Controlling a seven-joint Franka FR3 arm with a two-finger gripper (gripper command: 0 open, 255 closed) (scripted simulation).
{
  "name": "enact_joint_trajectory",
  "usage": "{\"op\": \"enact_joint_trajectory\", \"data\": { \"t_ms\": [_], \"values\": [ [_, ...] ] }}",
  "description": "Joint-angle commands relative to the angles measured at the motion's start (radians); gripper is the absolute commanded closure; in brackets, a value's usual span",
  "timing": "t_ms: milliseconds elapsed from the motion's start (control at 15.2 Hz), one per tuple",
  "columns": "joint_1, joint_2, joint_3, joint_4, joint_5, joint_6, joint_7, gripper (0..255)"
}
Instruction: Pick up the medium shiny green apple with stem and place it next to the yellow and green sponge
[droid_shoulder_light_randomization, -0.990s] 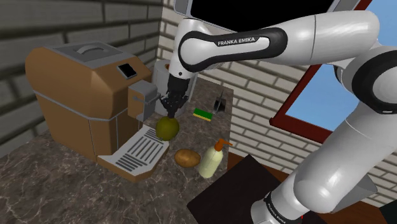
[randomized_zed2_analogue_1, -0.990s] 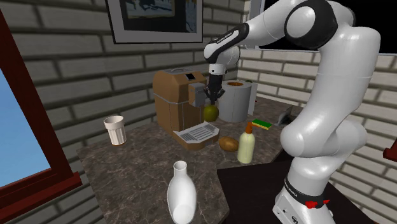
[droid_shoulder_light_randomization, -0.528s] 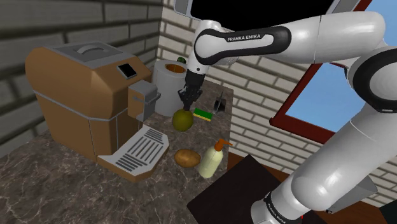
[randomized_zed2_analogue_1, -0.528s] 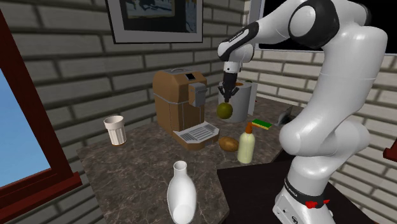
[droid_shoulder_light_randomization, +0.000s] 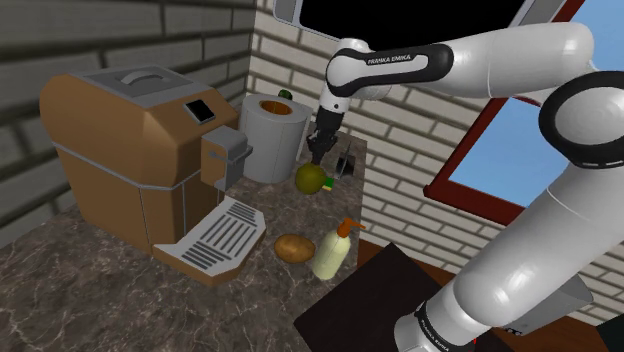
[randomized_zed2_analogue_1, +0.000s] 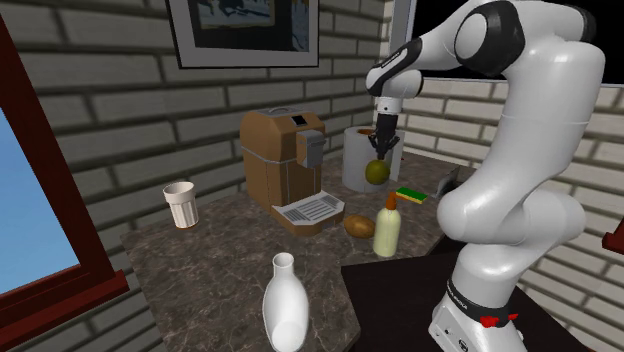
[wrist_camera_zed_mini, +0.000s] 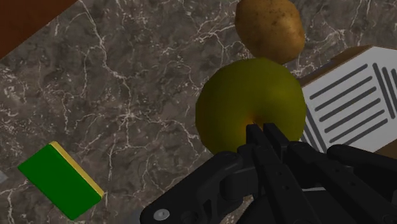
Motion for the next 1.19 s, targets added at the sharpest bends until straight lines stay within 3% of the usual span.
{"op": "enact_joint_trajectory", "data": {
  "t_ms": [0,594,1122],
  "values": [
    [-0.023,0.013,-0.023,0.021,-0.008,-0.013,-0.043,255],
    [-0.128,0.112,-0.117,0.154,-0.039,-0.064,-0.227,255],
    [-0.221,0.259,-0.183,0.360,-0.052,-0.134,-0.378,255]
  ]
}}
